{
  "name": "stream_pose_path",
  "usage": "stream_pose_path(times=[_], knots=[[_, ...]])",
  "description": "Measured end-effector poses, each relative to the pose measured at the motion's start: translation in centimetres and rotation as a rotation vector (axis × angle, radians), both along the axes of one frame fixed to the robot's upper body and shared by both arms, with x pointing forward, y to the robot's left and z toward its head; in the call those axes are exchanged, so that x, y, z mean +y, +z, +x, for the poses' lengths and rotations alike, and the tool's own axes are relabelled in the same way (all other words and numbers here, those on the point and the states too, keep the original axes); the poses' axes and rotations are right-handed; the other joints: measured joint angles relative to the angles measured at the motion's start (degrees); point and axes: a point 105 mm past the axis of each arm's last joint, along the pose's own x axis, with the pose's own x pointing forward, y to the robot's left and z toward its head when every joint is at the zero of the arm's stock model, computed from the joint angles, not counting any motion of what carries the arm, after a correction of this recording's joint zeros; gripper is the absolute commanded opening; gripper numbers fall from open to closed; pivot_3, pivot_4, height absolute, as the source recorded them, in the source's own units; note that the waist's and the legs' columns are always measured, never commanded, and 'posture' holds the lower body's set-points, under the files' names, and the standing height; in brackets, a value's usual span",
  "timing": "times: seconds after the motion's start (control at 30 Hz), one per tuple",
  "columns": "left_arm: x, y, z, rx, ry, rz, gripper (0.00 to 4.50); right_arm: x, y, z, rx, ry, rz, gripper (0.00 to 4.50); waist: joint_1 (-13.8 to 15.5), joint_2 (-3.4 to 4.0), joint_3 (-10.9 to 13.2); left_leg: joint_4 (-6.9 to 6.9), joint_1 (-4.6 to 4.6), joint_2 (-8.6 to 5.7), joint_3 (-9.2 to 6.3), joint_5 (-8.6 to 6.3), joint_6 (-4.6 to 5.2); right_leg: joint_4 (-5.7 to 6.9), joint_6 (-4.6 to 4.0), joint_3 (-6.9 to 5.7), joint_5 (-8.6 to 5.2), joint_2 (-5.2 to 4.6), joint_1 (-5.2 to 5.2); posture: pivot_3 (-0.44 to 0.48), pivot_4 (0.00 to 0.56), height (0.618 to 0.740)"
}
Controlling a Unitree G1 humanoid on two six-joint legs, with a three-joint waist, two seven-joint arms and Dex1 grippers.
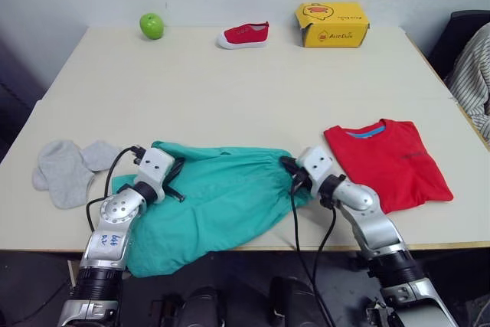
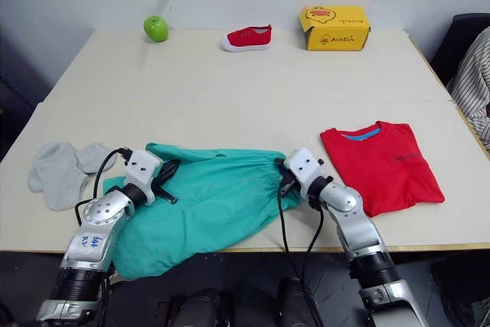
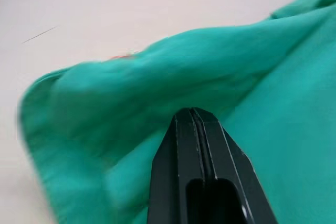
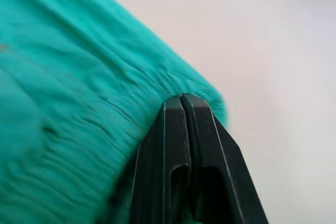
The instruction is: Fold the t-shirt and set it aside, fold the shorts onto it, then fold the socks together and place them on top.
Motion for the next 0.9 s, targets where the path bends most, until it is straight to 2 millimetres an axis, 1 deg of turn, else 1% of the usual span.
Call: stream_pose_path(times=[0.07,0.1,0.13,0.2,0.23,0.27,0.3,0.33,0.43,0.5,0.53,0.57,0.67,0.7,0.77,0.83,0.9], knots=[[0.3,0.6,-0.1,-0.035,0.003,-0.144,0.0,-1.7,0.1,0.0,0.007,-0.067,0.069,0.03,0.01,-0.02,0.02,-0.13,0.06,0.03,-0.02,-0.08,0.0,-0.14,0.0,-0.02,0.0,0.01,0.08,0.0,0.15,0.74],[0.3,1.1,-0.3,-0.059,-0.015,-0.205,0.0,-1.9,0.1,-0.2,0.008,-0.074,0.111,0.03,-0.12,-0.03,0.03,-0.18,0.06,0.04,-0.01,-0.08,-0.03,-0.13,0.0,-0.02,0.0,0.02,0.07,0.0,0.15,0.74],[0.2,1.8,-0.4,-0.078,-0.049,-0.244,0.0,-1.7,0.5,-0.4,-0.002,-0.06,0.151,0.03,-0.24,-0.02,0.04,-0.24,0.06,0.05,-0.01,-0.07,-0.06,-0.13,0.0,-0.03,0.0,0.03,0.05,0.0,0.15,0.74],[-0.6,3.6,-0.8,-0.121,-0.158,-0.265,0.0,-0.3,2.2,-1.2,-0.051,0.031,0.188,0.03,-0.51,0.03,0.07,-0.32,0.06,0.05,0.07,-0.03,-0.14,-0.14,-0.02,-0.04,-0.02,0.09,-0.02,0.0,0.15,0.74],[-1.2,4.4,-1.2,-0.131,-0.233,-0.236,0.0,0.8,3.2,-1.7,-0.084,0.091,0.184,0.03,-0.66,0.04,0.07,-0.35,0.09,0.08,0.1,-0.02,-0.17,-0.16,-0.04,-0.05,-0.03,0.14,-0.02,0.0,0.15,0.74],[-1.5,4.7,-1.4,-0.134,-0.265,-0.22,0.0,1.4,3.5,-2.0,-0.097,0.121,0.18,0.03,-0.72,0.04,0.07,-0.37,0.12,0.09,0.11,-0.02,-0.18,-0.16,-0.05,-0.04,-0.04,0.15,-0.01,0.0,0.15,0.74],[-2.2,4.9,-1.8,-0.128,-0.331,-0.174,0.0,2.5,3.8,-2.5,-0.107,0.172,0.167,0.03,-0.67,0.05,0.06,-0.39,0.15,0.07,0.13,-0.02,-0.18,-0.16,-0.06,-0.03,-0.05,0.15,0.0,0.0,0.15,0.74],[-2.7,4.5,-2.1,-0.11,-0.371,-0.133,0.0,3.3,3.6,-2.8,-0.102,0.199,0.157,0.03,-0.6,0.05,0.06,-0.39,0.16,0.06,0.13,-0.02,-0.18,-0.16,-0.06,-0.03,-0.05,0.15,0.0,0.0,0.15,0.74],[-4.7,2.1,-2.8,-0.039,-0.458,-0.048,0.0,5.8,2.3,-3.5,-0.078,0.25,0.126,0.03,-0.48,0.05,0.07,-0.39,0.14,0.04,0.15,-0.03,-0.16,-0.19,-0.06,-0.02,-0.05,0.13,0.0,0.0,0.15,0.74],[-5.5,0.9,-2.8,-0.014,-0.463,-0.047,0.0,7.1,1.7,-4.1,-0.077,0.284,0.106,0.03,-0.29,0.04,0.07,-0.38,0.11,0.03,0.11,-0.03,-0.14,-0.21,-0.06,-0.03,-0.05,0.1,0.0,0.0,0.15,0.74],[-5.5,0.3,-2.6,0.002,-0.448,-0.035,0.0,7.4,1.3,-4.3,-0.077,0.294,0.089,0.03,-0.27,0.03,0.07,-0.38,0.1,0.03,0.11,-0.04,-0.13,-0.21,-0.06,-0.03,-0.05,0.09,0.0,0.0,0.15,0.74],[-5.1,-0.4,-2.3,0.022,-0.422,-0.02,0.0,7.2,0.9,-4.5,-0.073,0.286,0.077,0.03,-0.25,0.03,0.07,-0.38,0.1,0.01,0.1,-0.05,-0.12,-0.22,-0.06,-0.03,-0.05,0.08,0.0,0.0,0.15,0.74],[-4.4,-0.5,-1.6,0.015,-0.377,0.017,0.0,5.3,-0.6,-4.3,-0.042,0.226,0.032,0.03,-0.31,0.03,0.07,-0.38,0.18,0.02,0.09,-0.07,-0.08,-0.23,-0.05,-0.03,-0.05,0.07,0.07,0.0,0.15,0.74],[-4.1,-0.5,-1.4,0.013,-0.364,0.024,0.0,4.7,-0.5,-4.2,-0.048,0.203,0.033,0.03,-0.33,0.04,0.06,-0.38,0.21,0.03,0.09,-0.08,-0.08,-0.23,-0.05,-0.03,-0.05,0.06,0.09,0.0,0.15,0.74],[-3.8,-0.4,-1.2,0.005,-0.356,0.021,0.0,2.5,0.1,-3.8,-0.049,0.136,0.09,0.03,-0.31,0.05,0.06,-0.39,0.24,0.04,0.07,-0.08,-0.07,-0.27,-0.06,-0.03,-0.05,0.05,0.1,0.0,0.15,0.74],[-3.9,-0.3,-1.4,-0.005,-0.39,0.0,0.0,0.3,1.2,-4.1,-0.033,0.093,0.203,0.39,-0.23,0.06,0.06,-0.39,0.22,0.06,0.05,-0.1,-0.08,-0.26,-0.06,-0.04,-0.05,0.05,0.09,0.0,0.15,0.74],[-4.5,-0.2,-2.0,-0.01,-0.462,-0.041,0.0,-1.3,2.8,-5.0,-0.007,0.08,0.348,0.96,-0.25,0.06,0.07,-0.4,0.16,0.1,0.01,-0.12,-0.08,-0.25,-0.06,-0.04,-0.05,0.07,0.1,0.0,0.15,0.74]])
